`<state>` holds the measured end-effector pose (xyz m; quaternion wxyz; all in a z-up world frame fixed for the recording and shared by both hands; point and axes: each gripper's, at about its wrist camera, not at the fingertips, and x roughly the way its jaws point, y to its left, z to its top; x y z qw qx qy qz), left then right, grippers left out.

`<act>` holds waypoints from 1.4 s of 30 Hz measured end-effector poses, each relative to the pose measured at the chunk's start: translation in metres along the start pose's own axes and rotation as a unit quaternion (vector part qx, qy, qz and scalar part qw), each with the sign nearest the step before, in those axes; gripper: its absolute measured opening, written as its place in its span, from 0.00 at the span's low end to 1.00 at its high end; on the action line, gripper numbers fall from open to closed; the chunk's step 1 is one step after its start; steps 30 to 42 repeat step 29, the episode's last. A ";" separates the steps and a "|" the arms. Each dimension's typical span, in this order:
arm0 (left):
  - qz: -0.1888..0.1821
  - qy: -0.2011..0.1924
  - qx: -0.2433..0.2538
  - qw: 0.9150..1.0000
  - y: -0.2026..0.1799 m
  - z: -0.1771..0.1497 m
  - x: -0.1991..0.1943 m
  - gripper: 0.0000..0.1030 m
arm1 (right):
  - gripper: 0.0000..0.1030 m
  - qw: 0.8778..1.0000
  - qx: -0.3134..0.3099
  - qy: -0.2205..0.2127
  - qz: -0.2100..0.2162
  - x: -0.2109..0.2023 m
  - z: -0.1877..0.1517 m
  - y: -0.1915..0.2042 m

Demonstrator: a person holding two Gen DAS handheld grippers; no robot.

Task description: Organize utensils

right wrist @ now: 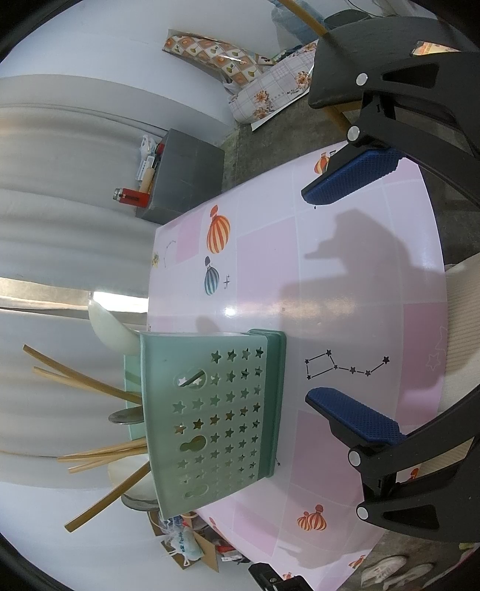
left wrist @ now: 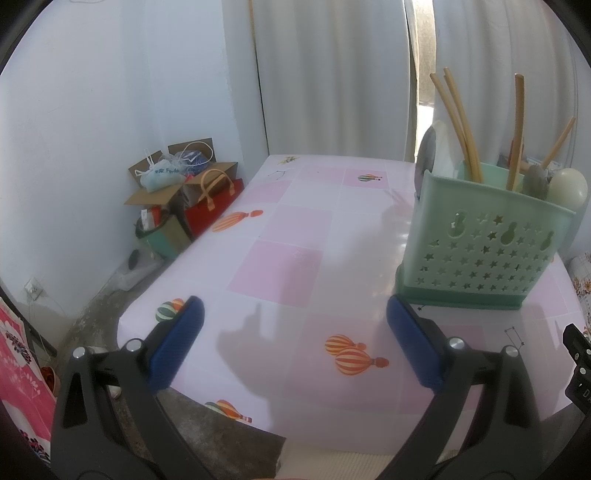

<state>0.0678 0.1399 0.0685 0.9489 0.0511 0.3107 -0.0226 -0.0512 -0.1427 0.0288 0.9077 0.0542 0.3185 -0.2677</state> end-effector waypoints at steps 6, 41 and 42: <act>0.000 0.000 0.000 1.000 0.000 0.000 0.000 0.92 | 0.94 1.000 0.000 0.000 0.000 0.000 0.000 0.000; 0.001 0.000 -0.002 1.000 0.001 -0.002 -0.001 0.92 | 0.94 1.000 0.001 0.000 0.000 0.000 0.000 0.000; 0.001 0.000 -0.002 1.000 0.001 -0.002 -0.001 0.92 | 0.94 1.000 0.001 0.000 0.000 0.000 0.000 0.000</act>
